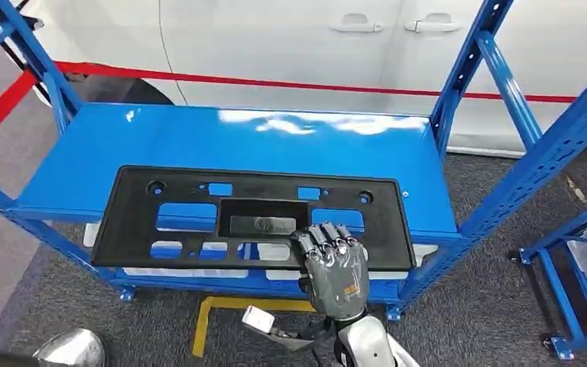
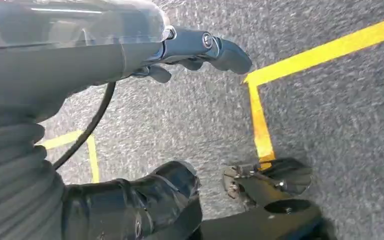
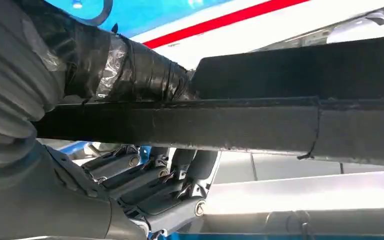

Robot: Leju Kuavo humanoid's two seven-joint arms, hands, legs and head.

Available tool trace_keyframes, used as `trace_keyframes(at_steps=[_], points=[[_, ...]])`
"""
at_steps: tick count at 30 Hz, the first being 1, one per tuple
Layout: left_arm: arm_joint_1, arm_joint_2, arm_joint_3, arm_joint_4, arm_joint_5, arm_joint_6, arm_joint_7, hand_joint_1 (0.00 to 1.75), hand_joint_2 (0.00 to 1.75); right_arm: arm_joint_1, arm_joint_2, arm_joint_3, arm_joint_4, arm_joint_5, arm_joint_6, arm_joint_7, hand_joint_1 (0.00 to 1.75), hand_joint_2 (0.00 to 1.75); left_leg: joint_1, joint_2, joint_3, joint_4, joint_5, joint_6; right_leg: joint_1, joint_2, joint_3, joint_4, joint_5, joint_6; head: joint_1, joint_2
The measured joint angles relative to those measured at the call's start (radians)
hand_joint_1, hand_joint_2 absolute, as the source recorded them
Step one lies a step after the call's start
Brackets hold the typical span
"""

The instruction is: Take the parts from the cabinet and place them on the table.

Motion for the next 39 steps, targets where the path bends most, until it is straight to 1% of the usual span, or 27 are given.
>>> trace_keyframes(at_steps=[1,2,3,4,6,7,11,12,14,16,17,18,19,21,22,25,27,28,29,31,32,33,34,36,37,38,39], points=[[0.001,0.000,0.000,0.000,0.000,0.000,0.000,0.00,1.75,0.000,0.000,0.000,0.000,0.000,0.000,0.000,1.75,1.75,0.000,0.000,-0.023,0.068,-0.031,-0.003,0.001,-0.001,-0.008,0.003,0.004,0.000,0.000,0.000],[0.002,0.000,0.000,0.000,0.000,0.001,0.000,0.00,1.75,0.002,0.000,0.000,0.001,0.000,0.000,0.000,1.75,1.75,0.000,0.000,-0.030,0.103,-0.039,-0.004,0.002,-0.001,-0.017,0.007,0.008,0.000,0.000,0.000],[0.002,0.000,0.000,0.000,0.000,0.002,0.000,0.00,1.75,0.003,0.000,0.000,0.001,0.000,0.000,0.000,1.75,1.75,0.000,0.000,-0.012,0.085,-0.026,-0.004,0.002,-0.001,-0.024,0.011,0.010,0.002,0.000,0.000],[0.003,0.000,0.000,0.000,0.000,0.003,0.000,0.00,1.75,0.003,0.000,0.000,0.001,0.000,0.000,0.000,1.75,1.75,0.000,0.000,0.026,0.029,0.003,-0.003,0.002,-0.001,-0.030,0.016,0.011,0.003,0.000,0.000],[0.001,0.000,0.000,0.000,0.000,0.007,0.000,0.00,1.75,0.003,0.000,-0.001,0.001,0.000,0.000,0.000,1.75,1.75,0.000,0.000,0.142,-0.157,0.071,0.004,0.003,0.000,-0.037,0.027,0.014,0.007,0.000,0.000],[-0.001,0.001,0.000,0.000,0.000,0.008,0.000,0.00,1.75,0.003,0.002,-0.001,0.001,-0.002,0.000,0.000,1.75,1.75,-0.003,-0.001,0.160,-0.199,0.051,0.011,0.007,0.000,-0.043,0.032,0.015,0.012,0.000,0.000],[0.003,0.001,0.000,0.000,0.000,0.011,0.003,0.00,1.75,0.004,0.002,-0.003,0.001,-0.003,-0.001,-0.002,1.75,1.75,-0.009,-0.002,0.149,-0.202,0.077,0.033,0.007,0.001,-0.046,0.027,0.033,0.038,0.000,0.000],[0.003,0.000,0.000,0.000,0.000,0.011,0.003,0.00,1.75,0.005,0.001,-0.005,0.001,-0.003,-0.001,-0.002,1.75,1.75,0.000,0.003,0.151,-0.212,0.091,0.044,0.004,0.004,-0.052,0.036,0.023,0.042,0.000,0.000],[0.000,0.000,0.000,0.000,0.000,0.010,0.003,0.00,1.75,0.004,0.001,-0.008,0.000,-0.003,-0.002,-0.002,1.75,1.75,0.000,0.004,0.135,-0.213,0.103,0.060,0.003,0.007,-0.084,0.120,-0.063,0.049,0.003,0.000],[0.002,0.000,0.000,0.000,0.000,0.011,0.003,0.00,1.75,0.007,0.001,-0.009,0.001,-0.003,-0.003,-0.002,1.75,1.75,-0.001,0.005,0.117,-0.210,0.113,0.058,-0.001,0.007,-0.136,0.277,-0.152,0.057,0.003,0.000],[0.002,0.000,0.000,0.000,0.000,0.011,0.003,0.00,1.75,0.008,0.001,-0.010,0.002,-0.003,-0.002,-0.002,1.75,1.75,-0.001,0.006,0.107,-0.207,0.118,0.057,-0.002,0.007,-0.146,0.321,-0.166,0.059,0.003,0.000],[0.002,0.000,0.000,0.000,0.000,0.010,0.003,0.00,1.75,0.008,0.001,-0.011,0.003,-0.004,-0.003,-0.002,1.75,1.75,-0.001,0.006,0.099,-0.206,0.122,0.056,-0.004,0.006,-0.132,0.316,-0.154,0.060,0.003,0.000],[0.002,0.000,0.000,0.000,0.000,0.011,0.003,0.00,1.75,0.008,0.001,-0.011,0.003,-0.004,-0.003,-0.002,1.75,1.75,-0.001,0.006,0.093,-0.204,0.125,0.054,-0.005,0.006,-0.098,0.272,-0.127,0.058,0.003,0.000],[0.002,0.000,0.000,0.000,0.000,0.011,0.003,0.00,1.75,0.007,0.001,-0.012,0.003,-0.005,-0.003,-0.003,1.75,1.75,-0.001,0.005,0.087,-0.200,0.131,0.047,-0.005,0.006,0.021,0.090,-0.057,0.050,0.003,0.000],[0.002,0.000,0.000,0.000,0.000,0.011,0.003,0.00,1.75,0.005,0.001,-0.012,0.003,-0.007,-0.003,-0.003,1.75,1.75,-0.001,0.005,0.086,-0.200,0.134,0.043,-0.003,0.007,0.056,0.018,-0.066,0.045,0.003,0.000],[0.000,0.000,0.000,0.000,0.000,0.011,0.003,0.00,1.75,0.006,0.001,-0.014,0.003,-0.008,-0.005,-0.003,1.75,1.75,-0.001,0.005,0.081,-0.201,0.150,0.021,0.010,0.008,0.051,0.013,-0.052,0.039,0.003,0.000],[0.001,0.000,0.000,0.000,0.000,0.012,0.003,0.00,1.75,0.006,0.001,-0.015,0.003,-0.009,-0.005,-0.003,1.75,1.75,-0.005,0.004,0.079,-0.205,0.160,0.009,0.004,0.008,0.044,0.006,-0.039,0.023,0.002,0.000],[0.001,0.000,0.000,0.000,0.000,0.013,0.003,0.00,1.75,0.005,0.002,-0.015,0.003,-0.009,-0.004,-0.003,1.75,1.75,0.001,-0.001,0.070,-0.188,0.135,0.006,-0.001,0.002,0.041,0.001,-0.029,0.014,0.003,0.000],[0.001,0.000,0.000,0.000,0.000,0.013,0.003,0.00,1.75,0.005,0.002,-0.015,0.003,-0.009,-0.005,-0.003,1.75,1.75,-0.001,0.000,0.054,-0.149,0.089,0.001,0.000,0.003,0.032,0.001,-0.021,0.009,0.001,0.000],[0.001,0.001,0.000,0.000,0.000,0.013,0.003,0.00,1.75,0.005,0.004,-0.015,0.003,-0.010,-0.006,-0.003,1.75,1.75,0.001,0.000,0.009,-0.005,-0.015,-0.004,0.003,0.000,0.010,0.004,-0.009,-0.001,0.000,0.000],[0.001,0.001,0.000,0.000,0.000,0.013,0.003,0.00,1.75,0.005,0.004,-0.015,0.004,-0.010,-0.006,-0.003,1.75,1.75,0.001,0.000,-0.007,0.053,-0.042,-0.005,0.006,-0.001,-0.002,0.006,-0.002,-0.002,0.000,0.000],[0.002,0.001,0.000,0.000,0.000,0.013,0.003,0.00,1.75,0.006,0.004,-0.015,0.005,-0.010,-0.006,-0.003,1.75,1.75,0.001,0.000,-0.010,0.086,-0.043,-0.005,0.007,-0.001,-0.015,0.010,0.005,-0.002,0.000,0.000],[0.002,0.001,0.000,0.000,0.000,0.013,0.003,0.00,1.75,0.007,0.004,-0.015,0.006,-0.010,-0.006,-0.003,1.75,1.75,0.001,0.000,0.011,0.074,-0.019,-0.002,0.009,-0.001,-0.028,0.014,0.012,-0.001,0.000,0.000],[0.001,0.001,0.000,0.000,0.000,0.014,0.003,0.00,1.75,0.007,0.004,-0.015,0.006,-0.013,-0.006,-0.003,1.75,1.75,0.000,0.000,0.105,-0.055,0.051,0.007,0.011,0.000,-0.048,0.020,0.023,0.002,0.000,0.000],[0.000,0.002,0.000,0.000,0.000,0.015,0.003,0.00,1.75,0.006,0.005,-0.015,0.006,-0.015,-0.006,-0.004,1.75,1.75,-0.003,-0.001,0.163,-0.140,0.065,0.015,0.012,0.000,-0.053,0.024,0.028,0.004,0.000,0.000],[-0.003,0.003,0.000,0.000,0.000,0.015,0.003,0.00,1.75,0.006,0.007,-0.015,0.006,-0.017,-0.006,-0.005,1.75,1.75,-0.009,-0.001,0.202,-0.207,0.040,0.024,0.016,0.000,-0.060,0.027,0.033,0.010,0.000,0.000],[-0.003,0.003,0.000,0.000,0.000,0.016,0.003,0.00,1.75,0.005,0.007,-0.016,0.006,-0.018,-0.006,-0.005,1.75,1.75,-0.010,-0.002,0.203,-0.214,0.044,0.023,0.014,-0.001,-0.061,0.027,0.040,0.017,0.000,0.000]])
